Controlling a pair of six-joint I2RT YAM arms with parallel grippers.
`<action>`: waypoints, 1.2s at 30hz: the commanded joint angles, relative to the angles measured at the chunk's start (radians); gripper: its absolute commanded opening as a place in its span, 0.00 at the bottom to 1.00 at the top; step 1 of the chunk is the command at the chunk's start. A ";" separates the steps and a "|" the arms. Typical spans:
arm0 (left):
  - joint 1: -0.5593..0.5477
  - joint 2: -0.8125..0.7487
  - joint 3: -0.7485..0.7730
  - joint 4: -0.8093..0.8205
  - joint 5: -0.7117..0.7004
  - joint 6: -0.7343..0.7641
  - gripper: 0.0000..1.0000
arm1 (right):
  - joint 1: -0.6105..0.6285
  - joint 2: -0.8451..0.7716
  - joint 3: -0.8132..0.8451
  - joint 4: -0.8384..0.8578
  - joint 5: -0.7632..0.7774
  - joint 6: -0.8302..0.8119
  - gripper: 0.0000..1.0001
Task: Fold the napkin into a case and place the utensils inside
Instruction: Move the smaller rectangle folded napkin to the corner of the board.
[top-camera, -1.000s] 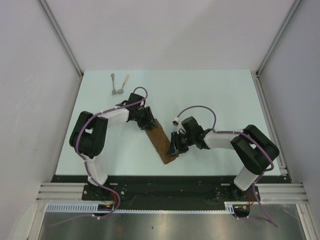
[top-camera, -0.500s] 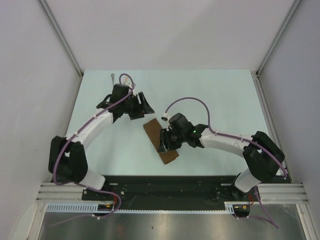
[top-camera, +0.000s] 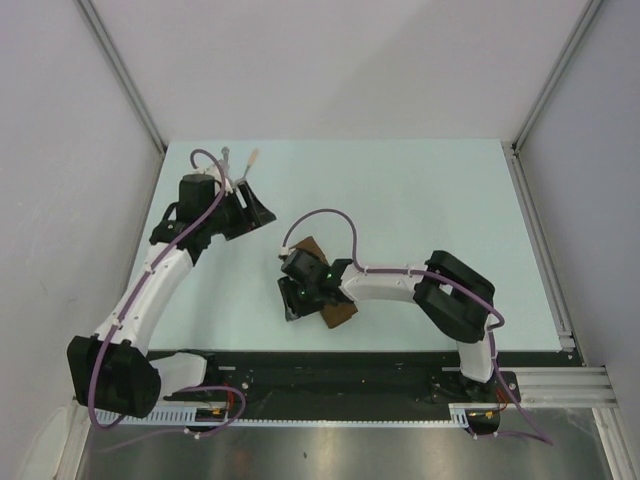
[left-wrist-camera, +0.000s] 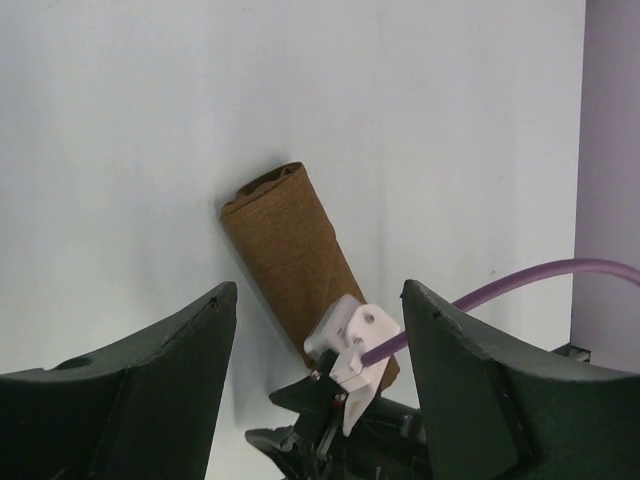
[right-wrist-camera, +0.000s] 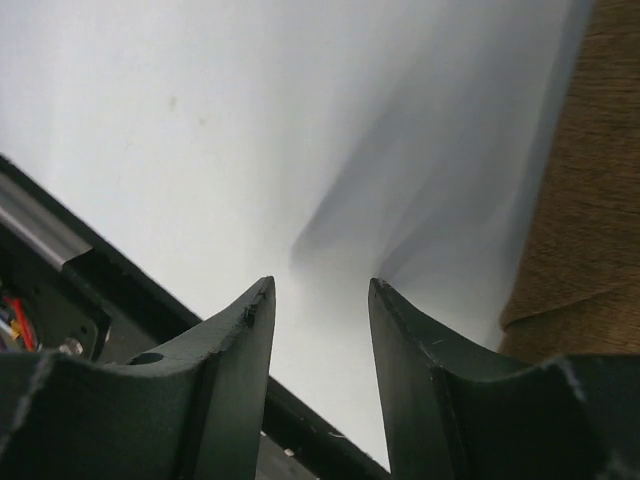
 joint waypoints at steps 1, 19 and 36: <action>0.013 -0.013 -0.040 -0.010 0.001 0.042 0.72 | -0.022 -0.006 0.025 -0.008 0.064 0.003 0.47; 0.016 0.071 -0.086 0.070 0.052 -0.003 0.71 | -0.217 0.043 -0.077 -0.026 0.314 0.011 0.49; -0.016 0.224 -0.023 0.136 0.124 -0.047 0.70 | -0.786 0.124 0.139 -0.002 0.254 -0.339 0.49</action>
